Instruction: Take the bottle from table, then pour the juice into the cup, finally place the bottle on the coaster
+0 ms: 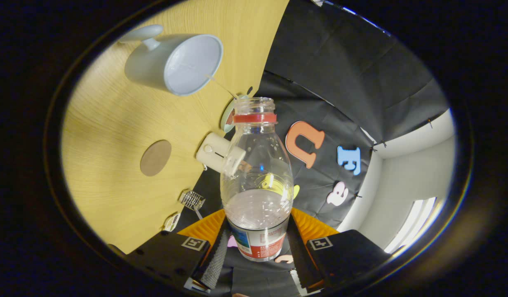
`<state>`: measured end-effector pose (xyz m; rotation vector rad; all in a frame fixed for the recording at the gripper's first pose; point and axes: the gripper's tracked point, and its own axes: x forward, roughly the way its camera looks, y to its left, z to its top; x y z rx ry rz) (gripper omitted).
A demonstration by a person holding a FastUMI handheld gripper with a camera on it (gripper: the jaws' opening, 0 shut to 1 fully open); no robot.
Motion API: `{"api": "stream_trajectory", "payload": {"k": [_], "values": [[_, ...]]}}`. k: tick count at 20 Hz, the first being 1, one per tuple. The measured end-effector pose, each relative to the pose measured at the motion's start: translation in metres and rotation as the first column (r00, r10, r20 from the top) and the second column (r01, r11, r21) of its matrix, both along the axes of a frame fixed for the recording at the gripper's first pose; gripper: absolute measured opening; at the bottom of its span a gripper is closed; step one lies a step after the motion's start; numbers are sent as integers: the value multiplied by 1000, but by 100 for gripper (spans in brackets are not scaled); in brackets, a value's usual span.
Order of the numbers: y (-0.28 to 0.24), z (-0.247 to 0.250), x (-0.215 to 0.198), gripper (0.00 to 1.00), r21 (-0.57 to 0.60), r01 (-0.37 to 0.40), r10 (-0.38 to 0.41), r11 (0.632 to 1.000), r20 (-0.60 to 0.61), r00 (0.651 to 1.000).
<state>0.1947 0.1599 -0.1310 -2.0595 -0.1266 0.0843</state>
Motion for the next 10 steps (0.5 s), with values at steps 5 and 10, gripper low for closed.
{"api": "stream_trajectory", "payload": {"k": [5, 10], "values": [[1, 1, 1, 75, -5, -12, 12, 1000, 4, 1000], [2, 1, 1, 75, -15, -14, 14, 1000, 2, 1000]]}}
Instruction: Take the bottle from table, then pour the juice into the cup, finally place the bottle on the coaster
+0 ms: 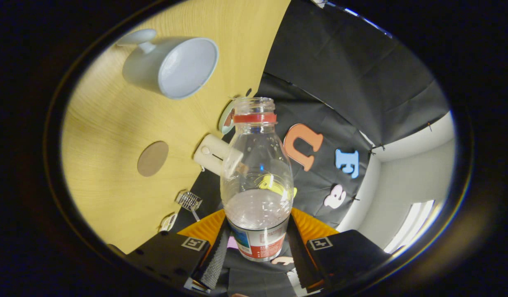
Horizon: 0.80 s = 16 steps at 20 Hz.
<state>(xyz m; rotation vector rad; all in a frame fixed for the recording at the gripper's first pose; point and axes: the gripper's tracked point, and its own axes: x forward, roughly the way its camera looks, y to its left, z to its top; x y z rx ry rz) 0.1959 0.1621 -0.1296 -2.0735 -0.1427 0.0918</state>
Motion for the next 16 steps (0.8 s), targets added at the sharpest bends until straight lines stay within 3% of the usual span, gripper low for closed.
{"api": "stream_trajectory", "payload": {"k": [9, 16], "values": [[-1, -3, -3, 76, 46, 2, -1, 999, -11, 1000], [-14, -11, -11, 76, 230, 81, -54, 970, -120, 991]]}}
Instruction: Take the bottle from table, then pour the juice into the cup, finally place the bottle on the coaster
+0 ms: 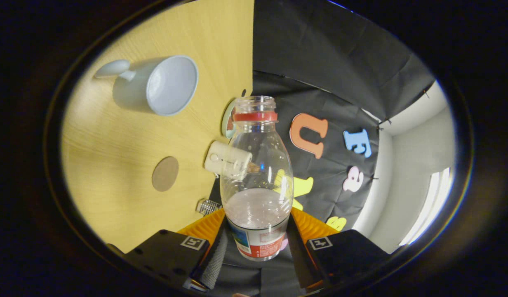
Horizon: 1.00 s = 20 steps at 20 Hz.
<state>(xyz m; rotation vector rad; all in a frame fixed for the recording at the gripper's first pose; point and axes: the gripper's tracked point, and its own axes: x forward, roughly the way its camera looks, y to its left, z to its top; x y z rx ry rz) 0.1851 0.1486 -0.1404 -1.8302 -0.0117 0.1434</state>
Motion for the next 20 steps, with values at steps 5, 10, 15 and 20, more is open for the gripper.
{"api": "stream_trajectory", "payload": {"k": [5, 10, 15, 20], "values": [[0, 19, -5, 76, 149, 23, -21, 989, -13, 1000], [-4, 26, -16, 76, 413, 86, -45, 906, -109, 993], [3, 42, -22, 76, 681, 153, 2, 716, -221, 975], [23, 59, -9, 76, 878, 203, 101, 433, -272, 957]]}}
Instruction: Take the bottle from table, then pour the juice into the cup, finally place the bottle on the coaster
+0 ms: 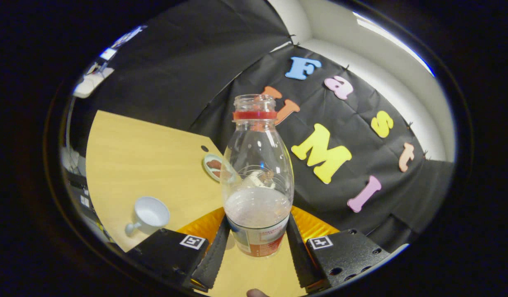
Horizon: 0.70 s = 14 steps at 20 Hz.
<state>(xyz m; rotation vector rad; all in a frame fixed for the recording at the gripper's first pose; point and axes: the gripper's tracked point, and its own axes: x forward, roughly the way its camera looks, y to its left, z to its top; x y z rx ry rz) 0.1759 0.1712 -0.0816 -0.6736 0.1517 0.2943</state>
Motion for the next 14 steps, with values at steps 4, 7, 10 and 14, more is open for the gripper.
{"api": "stream_trajectory", "payload": {"k": [4, 7, 10, 14], "values": [[1, 16, 7, 77, 209, 5, -1, 978, -17, 1000], [-3, 29, 21, 76, 346, 21, -8, 938, -37, 999], [-8, 28, 36, 76, 442, 50, -24, 896, -66, 998], [-15, 16, 61, 76, 492, 70, -27, 868, -94, 995]]}}
